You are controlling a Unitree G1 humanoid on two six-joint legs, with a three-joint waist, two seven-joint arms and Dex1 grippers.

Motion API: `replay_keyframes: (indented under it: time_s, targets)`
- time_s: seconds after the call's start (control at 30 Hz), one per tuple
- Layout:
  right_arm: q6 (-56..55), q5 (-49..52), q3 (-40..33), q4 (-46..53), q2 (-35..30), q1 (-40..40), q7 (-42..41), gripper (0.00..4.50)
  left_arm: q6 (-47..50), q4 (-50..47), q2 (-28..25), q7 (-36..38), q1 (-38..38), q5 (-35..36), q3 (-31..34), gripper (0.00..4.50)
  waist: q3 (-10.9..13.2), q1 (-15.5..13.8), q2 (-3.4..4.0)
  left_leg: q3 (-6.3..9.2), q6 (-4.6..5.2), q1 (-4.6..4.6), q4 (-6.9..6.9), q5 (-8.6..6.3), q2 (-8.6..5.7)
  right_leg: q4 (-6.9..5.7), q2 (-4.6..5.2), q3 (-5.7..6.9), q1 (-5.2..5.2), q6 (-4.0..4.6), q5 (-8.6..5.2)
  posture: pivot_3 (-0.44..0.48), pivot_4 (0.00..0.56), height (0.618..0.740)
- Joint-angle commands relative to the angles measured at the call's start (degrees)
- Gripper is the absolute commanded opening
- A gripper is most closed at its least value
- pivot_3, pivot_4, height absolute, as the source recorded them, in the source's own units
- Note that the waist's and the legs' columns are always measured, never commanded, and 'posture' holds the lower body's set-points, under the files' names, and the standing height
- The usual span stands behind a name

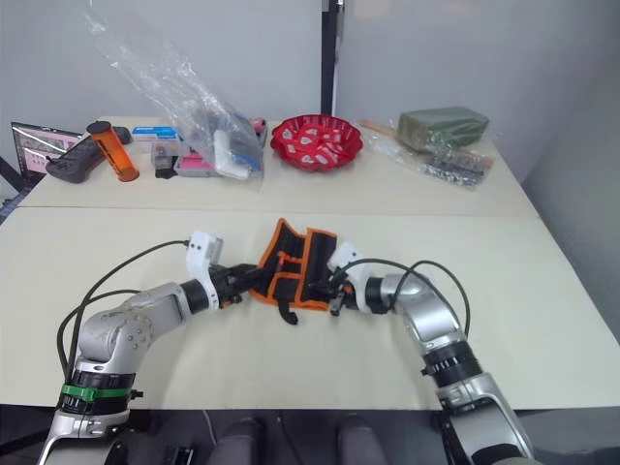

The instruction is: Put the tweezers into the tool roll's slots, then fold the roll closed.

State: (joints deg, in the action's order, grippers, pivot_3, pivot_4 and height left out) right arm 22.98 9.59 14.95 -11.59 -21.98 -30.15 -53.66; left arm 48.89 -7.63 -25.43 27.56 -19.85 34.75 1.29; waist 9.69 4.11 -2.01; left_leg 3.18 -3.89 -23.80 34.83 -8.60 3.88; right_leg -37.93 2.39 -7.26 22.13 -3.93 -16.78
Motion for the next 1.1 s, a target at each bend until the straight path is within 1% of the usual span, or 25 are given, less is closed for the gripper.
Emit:
replay_keyframes:
  time_s: [0.03, 0.13, 0.17, 0.27, 0.37, 0.47, 0.53, 0.7, 0.83, 1.0, 1.1]
  targets:
    - [2.1, -2.0, 0.9, -0.8, -0.3, 2.0, 2.0, 0.0, -1.6, -0.6, -0.5, 1.9, -1.4, -1.7, -0.9, 1.0, 0.0, 0.0, 0.0, 0.0, 0.0, 0.0, 0.0, 0.0, 0.0, 0.01, 0.0, 0.0, 0.0, 0.0, 0.0, 0.0, 0.15, 0.729]
    - [2.2, -0.2, 0.3, 3.2, -0.4, 2.6, 1.0, 0.0, -2.7, -1.8, -0.8, 4.2, -1.5, -1.3, -0.2, 0.01, 0.0, -0.1, 0.0, 0.0, 0.0, -0.01, 0.0, 0.0, 0.0, 0.01, 0.0, 0.0, 0.01, 0.0, 0.0, 0.0, 0.15, 0.729]
    - [2.5, 0.4, 0.1, 4.5, -0.4, 2.6, 0.8, 0.0, -3.0, -2.2, -1.3, 5.3, -1.5, -1.3, -0.3, 0.01, 0.0, -0.1, 0.0, 0.0, 0.0, -0.03, 0.0, 0.0, 0.0, 0.01, 0.0, 0.0, 0.04, 0.0, 0.0, 0.0, 0.15, 0.729]
    - [8.4, 2.8, -2.2, 9.2, 0.2, 1.5, 2.9, 0.0, -7.4, -2.3, -6.1, 8.1, -2.9, -6.9, -2.8, 0.01, 0.0, 0.0, 0.02, 0.0, 0.0, -0.2, -0.05, 0.0, 0.01, 0.02, 0.0, -0.01, 0.21, 0.01, 0.0, 0.0, 0.15, 0.729]
    - [11.5, 3.5, -2.8, 12.4, 0.4, 0.7, 4.5, 0.0, -7.9, -2.9, -8.9, 9.4, -5.5, -8.4, -3.1, 0.01, 0.1, -0.2, 0.04, 0.03, 0.0, -0.47, -0.06, 0.01, 0.0, 0.01, -0.01, 0.01, 0.45, 0.01, 0.0, 0.0, 0.15, 0.729]
    - [12.1, 3.9, -2.9, 12.9, 1.1, 0.9, 5.7, 0.0, -8.9, -2.3, -10.9, 11.4, -6.9, -10.4, -4.7, 0.01, 0.1, -0.3, 0.04, 0.03, 0.0, -0.66, -0.05, 0.01, -0.02, 0.14, 0.0, 0.0, 0.55, -0.02, 0.01, 0.0, 0.15, 0.729]
    - [10.4, 3.7, -2.5, 12.3, 1.8, 1.5, 6.0, 0.0, -10.1, -0.4, -11.5, 12.8, -8.1, -12.0, -6.0, 0.01, 0.1, -0.3, 0.04, 0.04, -0.01, -0.73, -0.1, 0.0, -0.02, 0.22, 0.0, 0.02, 0.59, -0.02, 0.01, 0.0, 0.15, 0.729]
    - [7.5, 4.4, -3.4, 12.0, 5.1, 1.4, 7.2, 0.0, -12.8, 3.3, -11.0, 15.8, -10.6, -15.4, -8.8, 0.01, 0.1, -0.6, 0.05, 0.04, 0.0, -1.18, -0.06, 0.01, -0.02, 0.09, 0.0, 0.02, 1.06, -0.02, 0.02, 0.0, 0.15, 0.729]
    - [5.5, 4.0, -3.7, 11.1, 6.3, 0.6, 7.6, 0.0, -14.9, 6.1, -10.2, 17.4, -12.6, -17.6, -10.4, 0.01, 0.1, -0.9, 0.05, 0.05, 0.0, -1.19, -0.03, 0.01, -0.03, 0.08, 0.0, 0.03, 1.06, -0.03, 0.02, 0.0, 0.15, 0.729]
    - [1.3, -0.1, -0.9, 4.8, 5.7, 0.5, 7.9, 0.0, -17.3, 9.9, -8.9, 19.1, -16.4, -19.9, -11.4, 0.01, 0.1, -1.6, 0.06, 0.04, 0.01, -1.19, 0.01, 0.01, -0.03, 0.08, 0.0, 0.05, 1.05, -0.04, 0.03, 0.0, 0.15, 0.729]
    - [-1.0, -0.8, -0.7, 0.8, 6.9, 0.9, 8.4, 0.0, -17.6, 11.0, -7.9, 20.4, -18.0, -20.3, -11.7, 0.01, 0.1, -1.6, 0.06, 0.04, 0.01, -1.19, 0.0, 0.01, -0.03, 0.08, 0.0, 0.04, 1.05, -0.05, 0.03, 0.0, 0.15, 0.729]
